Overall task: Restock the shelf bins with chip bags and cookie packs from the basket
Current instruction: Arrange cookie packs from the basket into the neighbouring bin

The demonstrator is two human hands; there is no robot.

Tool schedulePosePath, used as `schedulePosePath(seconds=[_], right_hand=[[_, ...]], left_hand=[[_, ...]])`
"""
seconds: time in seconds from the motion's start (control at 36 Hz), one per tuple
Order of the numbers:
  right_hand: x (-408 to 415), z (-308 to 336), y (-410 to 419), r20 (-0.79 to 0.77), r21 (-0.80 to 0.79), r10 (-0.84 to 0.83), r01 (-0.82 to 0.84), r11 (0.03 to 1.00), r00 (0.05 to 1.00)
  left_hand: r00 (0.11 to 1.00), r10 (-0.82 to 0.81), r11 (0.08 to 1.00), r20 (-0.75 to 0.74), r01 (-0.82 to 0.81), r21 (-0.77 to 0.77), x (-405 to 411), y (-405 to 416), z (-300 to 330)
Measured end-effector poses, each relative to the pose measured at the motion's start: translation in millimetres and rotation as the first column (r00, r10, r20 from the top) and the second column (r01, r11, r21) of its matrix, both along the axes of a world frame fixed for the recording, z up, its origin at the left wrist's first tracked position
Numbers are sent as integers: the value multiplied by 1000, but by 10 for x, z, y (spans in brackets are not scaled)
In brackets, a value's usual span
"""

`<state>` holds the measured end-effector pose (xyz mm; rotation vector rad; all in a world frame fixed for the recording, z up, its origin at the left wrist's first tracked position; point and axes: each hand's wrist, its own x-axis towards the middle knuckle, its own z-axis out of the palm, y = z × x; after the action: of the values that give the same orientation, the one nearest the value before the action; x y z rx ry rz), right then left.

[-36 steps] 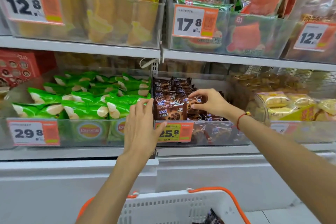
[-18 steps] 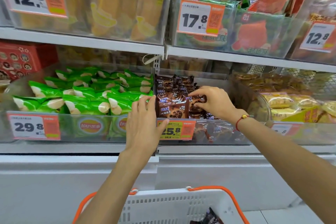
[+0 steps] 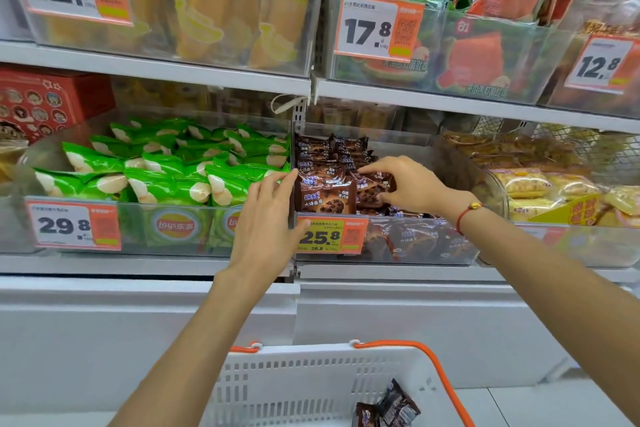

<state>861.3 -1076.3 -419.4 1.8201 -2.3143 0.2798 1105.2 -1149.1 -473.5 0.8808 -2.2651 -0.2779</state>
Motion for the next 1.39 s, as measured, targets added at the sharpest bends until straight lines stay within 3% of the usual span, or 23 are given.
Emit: schedulePosePath(seconds=[0.11,0.22,0.28,0.33,0.44,0.53,0.61,0.72,0.81,0.89,1.0,1.08,1.22,1.39], right_hand=[[137,-25,207,128,-217,5,23,976,992],[622,-242,475,283,-494,85,69,867,955],[887,-475,575,373,-568,156,92,818,915],[1103,-820,608,504,-571,188,162,805,843],[1456,-1654,612,660,-341,89,192,920,746],[1599,-2236,658,725,-66,-24,104,992,688],[1668,-2735,749,751,153,-122,8,988,649],[1766,-3324,886,740,395,-263,-84,915,619],[1915,-3600,980,724,569,-357,-218,793,590],[2045,-3762,1065,637,699,-336,-336,631,693],[2168,-3992,1290,489,766,-150,-340,546,859],[2193,-4116,1491,408,776,-71,-305,552,910],[2174,-4190,1624,405,736,-115,-249,629,907],[2228,-4205,1659,445,722,-192,-223,655,875]], left_hand=[[995,-30,997,-97,24,-68,104,26,-14],[990,3,992,-139,-20,-121,248,197,-60],[998,5,998,-70,-10,-69,316,273,-118],[993,0,999,117,-6,50,370,280,-213],[825,-97,963,557,-64,262,509,155,-498],[659,-231,918,716,-96,384,636,40,-774],[598,-354,839,719,-136,526,731,-53,-1093],[643,-405,756,650,-165,634,784,55,-1694],[693,-411,698,592,-178,694,798,357,-2242],[627,-505,646,593,-181,742,897,705,-2773],[491,-566,659,662,-213,722,1057,1064,-3226],[506,-550,670,664,-208,713,1095,1255,-3417],[428,-549,722,718,-190,665,1090,1515,-3677],[465,-432,817,773,-161,554,1034,1640,-3732]])
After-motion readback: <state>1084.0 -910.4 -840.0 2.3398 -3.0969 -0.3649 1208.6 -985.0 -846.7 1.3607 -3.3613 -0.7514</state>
